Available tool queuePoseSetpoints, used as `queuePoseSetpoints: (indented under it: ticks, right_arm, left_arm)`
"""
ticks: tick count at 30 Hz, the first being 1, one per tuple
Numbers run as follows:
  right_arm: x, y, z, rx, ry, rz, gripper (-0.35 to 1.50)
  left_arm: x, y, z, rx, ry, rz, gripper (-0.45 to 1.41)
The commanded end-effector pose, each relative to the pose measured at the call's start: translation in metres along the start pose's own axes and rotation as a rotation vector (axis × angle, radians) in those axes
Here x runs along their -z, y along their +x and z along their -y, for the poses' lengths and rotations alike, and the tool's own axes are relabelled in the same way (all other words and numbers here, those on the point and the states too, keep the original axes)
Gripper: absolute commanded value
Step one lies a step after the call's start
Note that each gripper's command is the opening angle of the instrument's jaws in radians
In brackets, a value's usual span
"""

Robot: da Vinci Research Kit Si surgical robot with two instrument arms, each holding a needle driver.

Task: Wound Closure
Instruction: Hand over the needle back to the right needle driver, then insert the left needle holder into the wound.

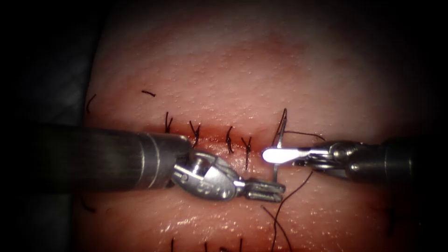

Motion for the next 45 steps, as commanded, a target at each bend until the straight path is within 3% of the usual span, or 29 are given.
queuePoseSetpoints:
  ticks: [1,8,9,10,11,13,15,16,19,20,21,22,23,24,28,30,37,43,45]
  right_arm:
    - [-0.0007,-0.0003,-0.0005,0.001,-0.009,-0.010,-0.35]
    - [-0.0006,-0.0002,-0.0003,-0.003,-0.038,-0.045,-0.35]
    - [-0.0005,-0.0001,-0.0003,-0.004,-0.038,-0.049,-0.35]
    - [-0.0004,0.0000,-0.0004,-0.004,-0.038,-0.049,-0.35]
    - [-0.0003,0.0001,-0.0004,-0.004,-0.039,-0.049,-0.35]
    - [-0.0001,0.0006,-0.0008,0.014,-0.045,-0.053,-0.35]
    - [0.0002,0.0012,-0.0011,0.056,-0.051,-0.053,-0.35]
    - [0.0006,0.0016,-0.0013,0.103,-0.066,-0.064,-0.35]
    - [0.0013,0.0022,-0.0017,0.137,-0.087,-0.079,-0.35]
    - [0.0015,0.0023,-0.0017,0.137,-0.087,-0.082,-0.35]
    - [0.0017,0.0024,-0.0018,0.144,-0.089,-0.090,-0.35]
    - [0.0020,0.0026,-0.0018,0.174,-0.095,-0.100,-0.35]
    - [0.0023,0.0027,-0.0018,0.186,-0.098,-0.105,-0.35]
    - [0.0025,0.0028,-0.0018,0.191,-0.097,-0.110,-0.35]
    - [0.0035,0.0032,-0.0018,0.237,-0.085,-0.131,-0.35]
    - [0.0038,0.0033,-0.0017,0.254,-0.083,-0.142,-0.35]
    - [0.0038,0.0029,-0.0013,0.328,-0.082,-0.169,-0.35]
    - [0.0036,0.0026,-0.0011,0.352,-0.084,-0.170,-0.35]
    - [0.0036,0.0026,-0.0011,0.358,-0.081,-0.171,-0.35]
  left_arm:
    - [-0.0007,-0.0004,-0.0002,-0.001,-0.001,-0.003,-0.45]
    - [-0.0012,0.0005,-0.0006,0.001,-0.004,-0.010,-0.45]
    - [-0.0012,0.0006,-0.0006,0.025,-0.003,-0.011,-0.37]
    - [-0.0012,0.0007,-0.0005,0.085,-0.001,-0.013,0.20]
    - [-0.0011,0.0008,-0.0004,0.151,0.010,-0.020,0.54]
    - [-0.0007,0.0010,0.0005,0.236,0.068,-0.057,1.04]
    - [0.0002,0.0012,0.0013,0.318,0.125,-0.082,1.33]
    - [0.0008,0.0013,0.0017,0.355,0.155,-0.068,1.36]
    - [0.0020,0.0014,0.0021,0.412,0.165,-0.060,1.28]
    - [0.0024,0.0013,0.0022,0.440,0.162,-0.049,0.98]
    - [0.0026,0.0012,0.0023,0.443,0.159,-0.036,0.81]
    - [0.0027,0.0010,0.0023,0.451,0.143,-0.023,0.51]
    - [0.0028,0.0006,0.0024,0.484,0.100,0.011,0.07]
    - [0.0027,0.0003,0.0024,0.499,0.065,0.041,-0.06]
    - [0.0018,-0.0016,0.0024,0.573,-0.020,0.172,-0.20]
    - [0.0013,-0.0027,0.0025,0.581,-0.030,0.205,-0.45]
    - [-0.0001,-0.0063,0.0032,0.621,-0.054,0.392,-0.45]
    - [-0.0009,-0.0094,0.0033,0.646,-0.111,0.560,-0.45]
    - [-0.0015,-0.0111,0.0028,0.646,-0.173,0.644,-0.45]
